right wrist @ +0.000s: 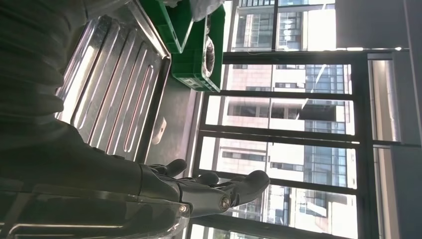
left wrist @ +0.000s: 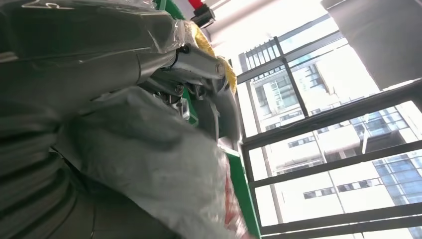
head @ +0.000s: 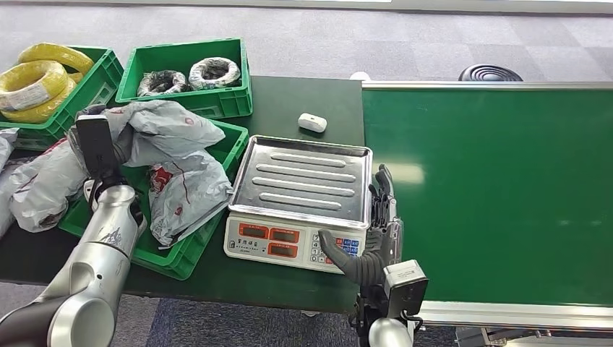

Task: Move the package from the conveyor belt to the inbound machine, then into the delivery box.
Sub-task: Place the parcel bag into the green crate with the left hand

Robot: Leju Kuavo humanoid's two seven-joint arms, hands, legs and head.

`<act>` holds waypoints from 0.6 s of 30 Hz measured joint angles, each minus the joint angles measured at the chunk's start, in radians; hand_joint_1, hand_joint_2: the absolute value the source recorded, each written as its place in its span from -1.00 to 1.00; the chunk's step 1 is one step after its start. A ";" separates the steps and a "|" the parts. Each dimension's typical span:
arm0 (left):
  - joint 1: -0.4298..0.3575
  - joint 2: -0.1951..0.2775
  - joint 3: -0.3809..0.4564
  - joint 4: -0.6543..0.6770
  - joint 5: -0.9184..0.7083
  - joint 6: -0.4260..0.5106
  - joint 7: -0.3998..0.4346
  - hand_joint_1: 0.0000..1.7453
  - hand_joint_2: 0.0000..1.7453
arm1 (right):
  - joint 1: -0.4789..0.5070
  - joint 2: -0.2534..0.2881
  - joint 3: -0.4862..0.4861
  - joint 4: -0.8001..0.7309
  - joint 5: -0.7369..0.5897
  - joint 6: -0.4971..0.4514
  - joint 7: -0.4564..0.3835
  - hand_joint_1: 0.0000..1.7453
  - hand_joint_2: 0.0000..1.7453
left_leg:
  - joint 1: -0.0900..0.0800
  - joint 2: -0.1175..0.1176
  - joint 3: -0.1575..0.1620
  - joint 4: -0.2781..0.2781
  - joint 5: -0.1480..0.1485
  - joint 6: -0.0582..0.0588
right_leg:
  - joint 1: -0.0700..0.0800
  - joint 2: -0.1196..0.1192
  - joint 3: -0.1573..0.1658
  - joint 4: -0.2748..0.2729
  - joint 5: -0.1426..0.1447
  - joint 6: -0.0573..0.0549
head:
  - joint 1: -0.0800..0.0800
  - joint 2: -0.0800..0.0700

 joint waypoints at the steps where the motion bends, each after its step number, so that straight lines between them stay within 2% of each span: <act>1: 0.000 -0.001 0.003 0.008 0.004 -0.002 -0.004 -1.00 1.00 | -0.001 0.000 0.000 0.001 0.000 -0.002 0.000 -1.00 1.00 | 0.000 0.000 0.000 0.000 0.000 0.000 | 0.000 0.000 0.000 0.000 0.000 0.000 | 0.000 0.000; 18: -0.001 -0.010 0.016 0.035 0.031 -0.047 -0.018 -1.00 1.00 | -0.016 0.000 0.000 0.002 -0.001 -0.012 0.000 -1.00 1.00 | 0.000 0.000 0.000 0.000 0.000 0.000 | 0.000 0.000 0.000 0.000 0.000 0.000 | 0.000 0.000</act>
